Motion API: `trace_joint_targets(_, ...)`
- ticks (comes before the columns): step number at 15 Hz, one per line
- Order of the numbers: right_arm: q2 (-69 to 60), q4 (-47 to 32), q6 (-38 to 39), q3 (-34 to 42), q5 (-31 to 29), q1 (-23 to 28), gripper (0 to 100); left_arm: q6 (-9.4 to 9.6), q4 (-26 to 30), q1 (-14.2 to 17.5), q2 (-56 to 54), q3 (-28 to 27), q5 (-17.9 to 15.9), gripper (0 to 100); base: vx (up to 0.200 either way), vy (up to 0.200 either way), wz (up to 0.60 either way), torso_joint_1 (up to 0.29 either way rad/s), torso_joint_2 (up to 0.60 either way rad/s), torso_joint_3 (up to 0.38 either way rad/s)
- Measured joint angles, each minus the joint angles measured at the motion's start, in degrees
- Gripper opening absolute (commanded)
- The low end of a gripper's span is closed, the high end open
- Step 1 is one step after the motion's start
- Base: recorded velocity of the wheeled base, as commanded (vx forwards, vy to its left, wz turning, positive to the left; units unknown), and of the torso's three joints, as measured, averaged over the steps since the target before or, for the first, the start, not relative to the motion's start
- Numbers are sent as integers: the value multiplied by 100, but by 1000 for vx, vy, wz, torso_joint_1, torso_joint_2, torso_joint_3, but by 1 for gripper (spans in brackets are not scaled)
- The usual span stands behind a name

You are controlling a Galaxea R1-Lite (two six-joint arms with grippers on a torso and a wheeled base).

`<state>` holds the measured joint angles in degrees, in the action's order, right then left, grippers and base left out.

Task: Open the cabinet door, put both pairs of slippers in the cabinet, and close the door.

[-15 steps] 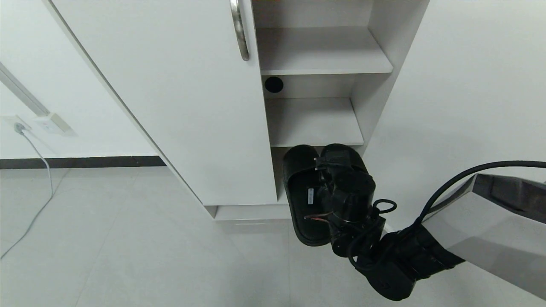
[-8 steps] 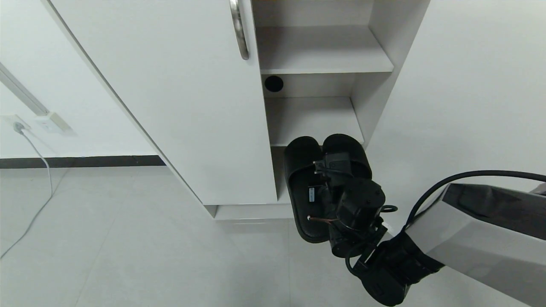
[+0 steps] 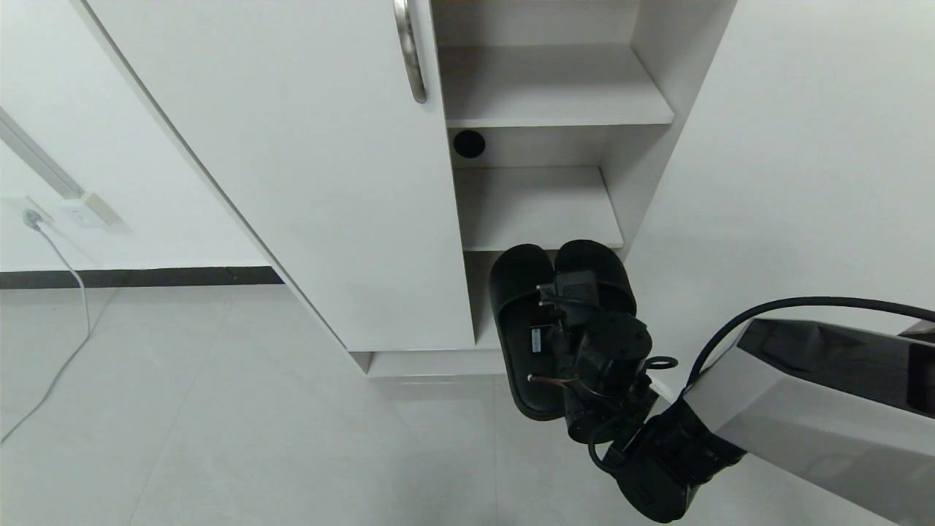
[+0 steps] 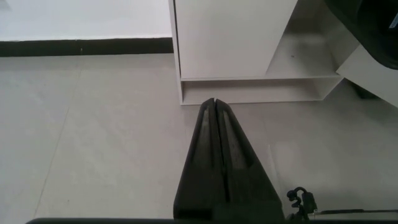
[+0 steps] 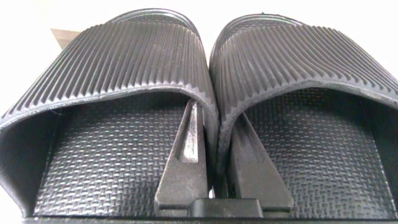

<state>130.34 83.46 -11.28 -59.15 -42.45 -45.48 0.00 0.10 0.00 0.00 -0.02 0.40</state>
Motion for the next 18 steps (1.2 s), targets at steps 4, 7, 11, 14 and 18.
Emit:
trace_joint_targets(4, 4, -6, -5, -9, 6, 10, 0, 0, 4, -2, 0, -7, -7, 0, 200, 0, 0, 1, 4, 1)
trace_joint_targets(7, 4, -24, 1, -16, 9, 6, 0, 0, -2, 0, 0, -9, -9, 0, 200, 0, 0, -1, 4, 5)
trace_joint_targets(11, 1, -63, 20, -46, 6, 28, 0, -2, 0, -2, 0, -5, -5, 0, 50, 0, 0, 1, 2, 1)
trace_joint_targets(14, 4, -291, 167, -102, 9, 43, 0, 0, 0, -2, 0, -5, -2, 0, 0, 0, 0, 0, 0, 0)
trace_joint_targets(18, 12, -906, 236, -614, 11, 172, 0, 0, 0, -2, 0, 0, 2, 0, 0, 0, 0, 0, 0, 0)
